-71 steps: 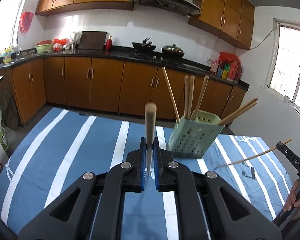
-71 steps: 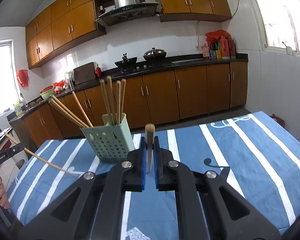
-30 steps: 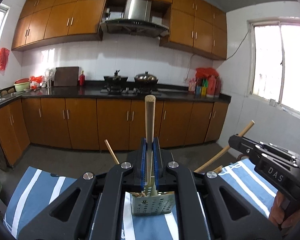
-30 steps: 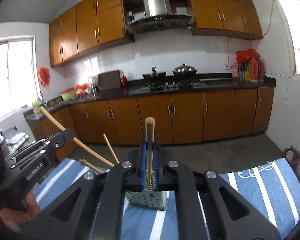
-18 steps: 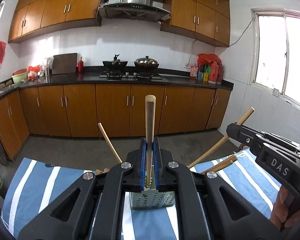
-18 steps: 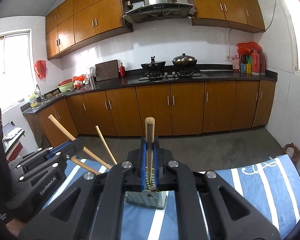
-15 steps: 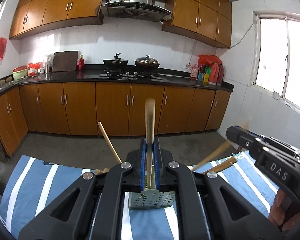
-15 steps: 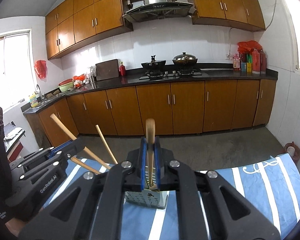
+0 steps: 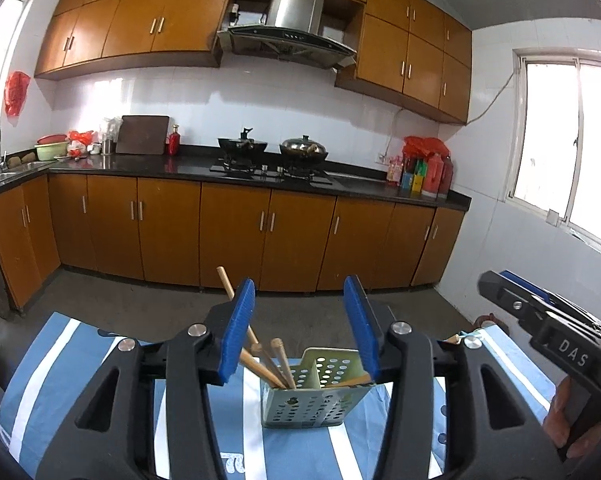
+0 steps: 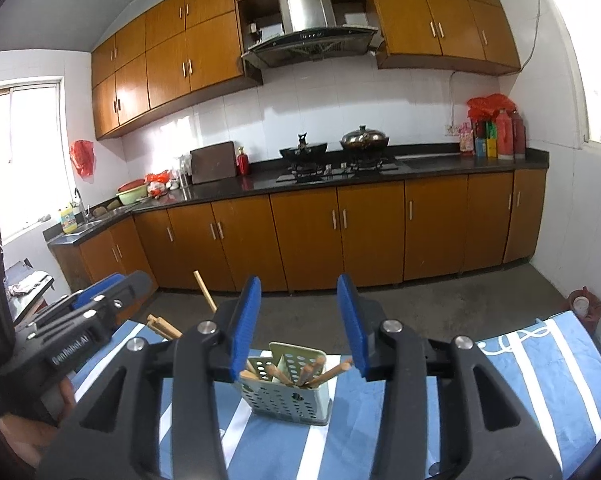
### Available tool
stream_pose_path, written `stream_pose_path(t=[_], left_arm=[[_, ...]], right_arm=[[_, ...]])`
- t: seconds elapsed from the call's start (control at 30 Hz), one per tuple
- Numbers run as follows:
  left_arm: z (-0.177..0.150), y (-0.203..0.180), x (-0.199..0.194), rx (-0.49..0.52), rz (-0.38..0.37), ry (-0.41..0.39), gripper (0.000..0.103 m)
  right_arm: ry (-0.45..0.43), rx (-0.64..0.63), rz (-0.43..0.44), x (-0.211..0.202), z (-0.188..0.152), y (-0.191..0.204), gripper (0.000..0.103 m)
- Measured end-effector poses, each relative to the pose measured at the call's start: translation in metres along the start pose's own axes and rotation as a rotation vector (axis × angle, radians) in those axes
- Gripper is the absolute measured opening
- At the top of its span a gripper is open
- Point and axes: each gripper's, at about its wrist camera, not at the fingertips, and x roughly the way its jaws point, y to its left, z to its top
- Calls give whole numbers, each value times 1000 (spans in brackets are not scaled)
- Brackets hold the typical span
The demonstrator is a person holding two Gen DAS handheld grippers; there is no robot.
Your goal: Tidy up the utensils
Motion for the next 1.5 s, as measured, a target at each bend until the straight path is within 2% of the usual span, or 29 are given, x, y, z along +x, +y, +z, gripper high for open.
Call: stream_pose_path(t=[0.2, 0.37, 0.47, 0.5, 0.53, 0.6, 0.67, 0.93, 1.2, 1.5], left_arm=[[-10, 16, -39, 7, 25, -37, 60], [-29, 28, -73, 23, 50, -52, 73], [-43, 32, -92, 48, 72, -57, 80], [-45, 33, -96, 55, 79, -60, 82], [-49, 33, -101, 66, 90, -66, 87], [-56, 35, -112, 90, 123, -81, 96], [-63, 36, -123, 113, 144, -92, 101], [-104, 37, -150, 140, 198, -57, 101], [-146, 29, -165, 127, 206, -32, 101], [-181, 19, -168, 172, 243, -4, 101]], right_arm=[[-56, -18, -13, -39, -15, 0, 56], [-85, -47, -9, -70, -39, 11, 69], [-96, -63, -13, -84, -53, 19, 80], [-100, -65, -15, -88, -56, 20, 87], [-108, -68, -19, -93, -60, 22, 94], [-139, -79, -46, -107, -70, 27, 99], [-157, -99, -67, -117, -78, 32, 99], [-145, -140, -130, -147, -122, 48, 99], [-124, -156, -194, -160, -171, 55, 99], [-55, -144, -191, -156, -212, 55, 99]])
